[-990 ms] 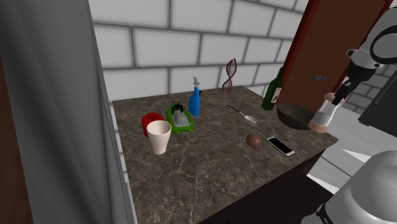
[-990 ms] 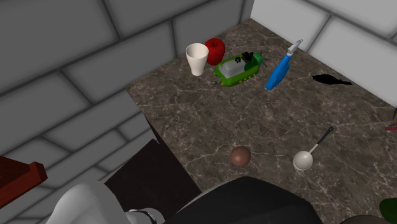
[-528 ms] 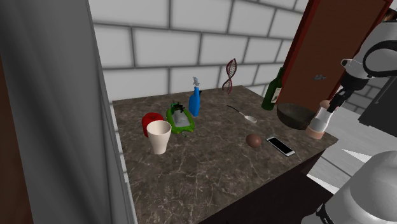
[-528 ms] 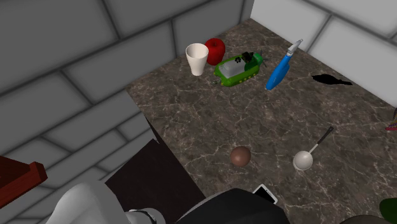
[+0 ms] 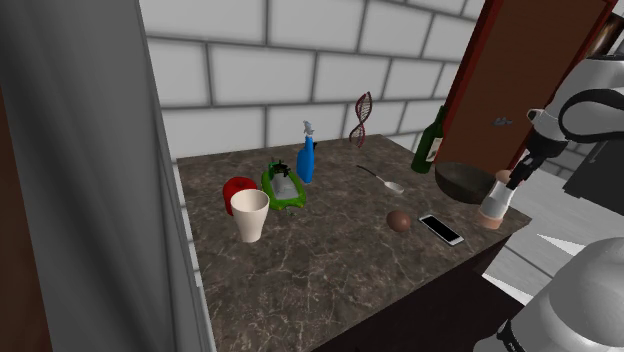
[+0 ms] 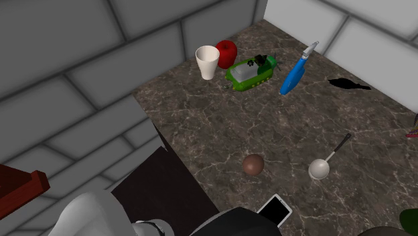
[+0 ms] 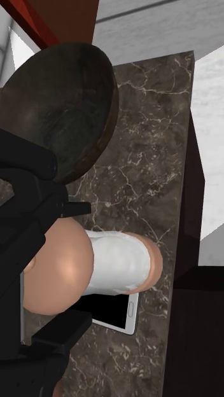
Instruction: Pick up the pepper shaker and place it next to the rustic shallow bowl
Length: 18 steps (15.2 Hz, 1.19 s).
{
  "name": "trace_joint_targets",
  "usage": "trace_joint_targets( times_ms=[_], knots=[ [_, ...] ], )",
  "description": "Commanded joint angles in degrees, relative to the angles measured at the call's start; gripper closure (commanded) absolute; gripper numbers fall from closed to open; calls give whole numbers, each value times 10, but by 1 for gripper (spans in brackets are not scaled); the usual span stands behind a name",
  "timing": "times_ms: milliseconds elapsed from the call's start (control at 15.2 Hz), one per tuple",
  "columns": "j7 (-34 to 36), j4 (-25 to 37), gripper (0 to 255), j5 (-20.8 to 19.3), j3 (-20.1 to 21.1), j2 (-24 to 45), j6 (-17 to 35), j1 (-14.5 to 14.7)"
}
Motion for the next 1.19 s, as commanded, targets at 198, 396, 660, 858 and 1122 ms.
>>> trace_joint_targets(
  times_ms=[198, 396, 660, 858, 1122],
  knots=[
    [8, -30, 255, -20, -20, 7, 37, -5],
    [13, -47, 255, -33, -33, 15, 62, -8],
    [20, -68, 255, -52, -53, 29, 96, -11],
    [21, -71, 255, -55, -56, 31, 102, -12],
    [21, -71, 255, -55, -56, 31, 102, -12]
  ],
)
